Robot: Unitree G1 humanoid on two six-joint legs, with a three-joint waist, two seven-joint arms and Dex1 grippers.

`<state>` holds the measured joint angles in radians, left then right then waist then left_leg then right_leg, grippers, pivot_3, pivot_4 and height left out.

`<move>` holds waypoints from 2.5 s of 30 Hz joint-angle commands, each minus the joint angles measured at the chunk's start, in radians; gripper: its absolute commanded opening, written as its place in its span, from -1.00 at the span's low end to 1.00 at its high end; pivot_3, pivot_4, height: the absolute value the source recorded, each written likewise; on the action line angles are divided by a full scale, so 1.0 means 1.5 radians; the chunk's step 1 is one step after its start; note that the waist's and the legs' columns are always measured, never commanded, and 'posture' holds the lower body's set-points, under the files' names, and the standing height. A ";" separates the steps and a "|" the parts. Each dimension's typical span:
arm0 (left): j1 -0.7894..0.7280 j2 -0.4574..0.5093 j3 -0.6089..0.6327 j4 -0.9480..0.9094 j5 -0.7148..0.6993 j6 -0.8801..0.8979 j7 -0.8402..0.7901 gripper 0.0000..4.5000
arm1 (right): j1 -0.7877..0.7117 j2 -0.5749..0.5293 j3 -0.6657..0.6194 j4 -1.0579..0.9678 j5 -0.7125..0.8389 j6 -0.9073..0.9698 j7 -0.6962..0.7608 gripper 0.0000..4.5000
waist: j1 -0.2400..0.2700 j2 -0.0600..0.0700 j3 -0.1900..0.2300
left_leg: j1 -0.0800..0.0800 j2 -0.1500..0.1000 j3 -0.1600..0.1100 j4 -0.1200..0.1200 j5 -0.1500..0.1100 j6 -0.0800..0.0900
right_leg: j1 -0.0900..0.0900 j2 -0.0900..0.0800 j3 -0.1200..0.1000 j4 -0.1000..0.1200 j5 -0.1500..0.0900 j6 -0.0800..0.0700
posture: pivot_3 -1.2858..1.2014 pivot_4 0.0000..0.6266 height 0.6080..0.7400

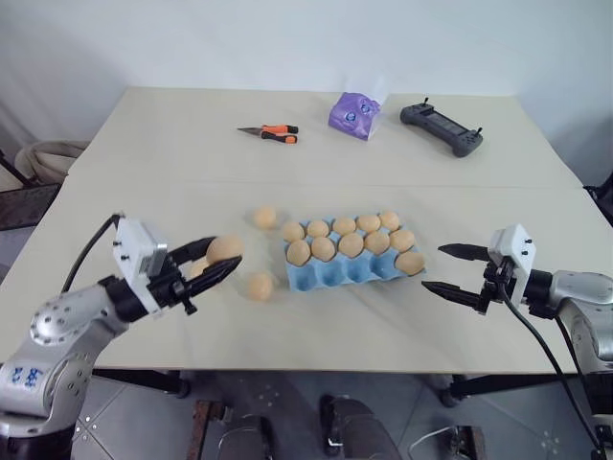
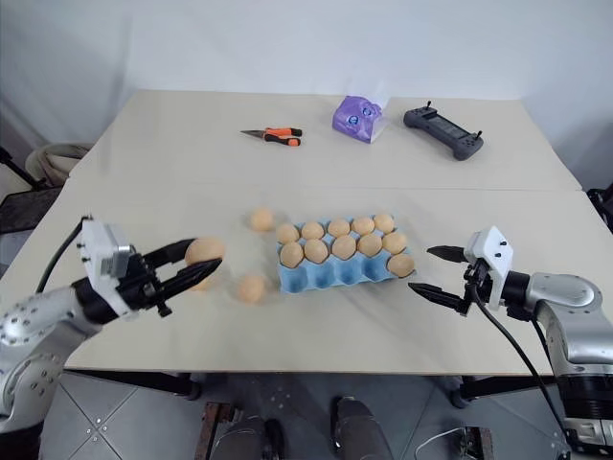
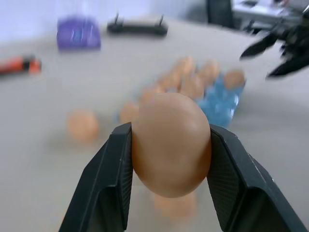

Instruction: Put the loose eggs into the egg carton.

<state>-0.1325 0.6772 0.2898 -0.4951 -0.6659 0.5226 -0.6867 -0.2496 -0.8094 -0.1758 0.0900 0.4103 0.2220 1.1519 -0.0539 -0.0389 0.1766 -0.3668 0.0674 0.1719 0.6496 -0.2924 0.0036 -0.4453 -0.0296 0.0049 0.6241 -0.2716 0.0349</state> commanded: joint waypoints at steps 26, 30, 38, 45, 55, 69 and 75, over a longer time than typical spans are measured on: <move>-0.547 -0.332 -0.343 0.680 0.231 -0.205 -0.250 -0.11 | 0.289 0.094 -0.138 -0.335 0.084 0.037 -0.184 1.00 | 0.016 0.000 0.000 | -0.002 -0.002 -0.002 0.003 0.000 0.001 | 0.000 0.002 0.000 0.001 0.001 0.003 | 0.03 -0.52 1.00; -0.561 -0.361 -0.363 0.713 0.255 -0.224 -0.293 -0.11 | 0.307 0.097 -0.144 -0.343 0.081 0.032 -0.196 1.00 | 0.017 0.000 0.000 | -0.002 -0.002 -0.002 0.003 0.000 0.001 | 0.000 0.002 0.000 0.001 0.001 0.002 | 0.03 -0.52 1.00; -0.574 -0.404 -0.367 0.781 0.304 -0.259 -0.299 -0.11 | 0.326 0.102 -0.148 -0.351 0.080 0.027 -0.215 1.00 | 0.017 0.000 0.000 | -0.002 -0.002 -0.004 0.003 0.000 0.001 | 0.000 0.002 -0.001 0.001 0.001 0.002 | 0.03 -0.52 1.00; -0.615 -0.446 -0.346 0.874 0.337 -0.301 -0.242 -0.11 | 0.326 0.104 -0.136 -0.349 0.074 0.025 -0.225 1.00 | 0.017 0.000 0.000 | -0.003 -0.002 -0.005 0.003 0.000 0.002 | 0.000 0.002 -0.001 0.001 0.001 0.003 | 0.03 -0.52 1.00; -0.624 -0.470 -0.336 0.901 0.356 -0.311 -0.243 0.10 | 0.327 0.102 -0.133 -0.349 0.069 0.026 -0.230 1.00 | 0.017 -0.001 0.000 | -0.003 -0.002 -0.005 0.002 0.000 0.002 | 0.000 0.002 -0.001 0.000 0.001 0.003 | 0.03 -0.52 1.00; -0.599 -0.421 -0.292 0.747 0.340 -0.276 -0.224 0.99 | 0.296 0.089 -0.129 -0.330 0.064 0.033 -0.215 1.00 | 0.016 -0.001 0.000 | -0.003 -0.002 -0.005 0.002 0.000 0.002 | 0.000 0.002 -0.001 0.001 0.001 0.003 | 0.03 -0.52 1.00; -0.517 -0.303 -0.229 0.502 0.298 -0.178 -0.194 0.99 | 0.256 0.067 -0.119 -0.289 0.064 0.033 -0.181 1.00 | 0.013 0.000 0.000 | -0.001 -0.001 -0.005 0.001 0.000 0.000 | 0.000 0.003 -0.001 0.003 0.001 0.003 | 0.03 -0.52 1.00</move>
<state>-0.9258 0.1951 -0.0871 0.3703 -0.1856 0.2150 -0.9932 0.1496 -0.6914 -0.3484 -0.3562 0.4971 0.2832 0.8602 -0.0351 -0.0392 0.1770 -0.3689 0.0665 0.1647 0.6513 -0.2914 0.0033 -0.4452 -0.0257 0.0036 0.6284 -0.2707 0.0388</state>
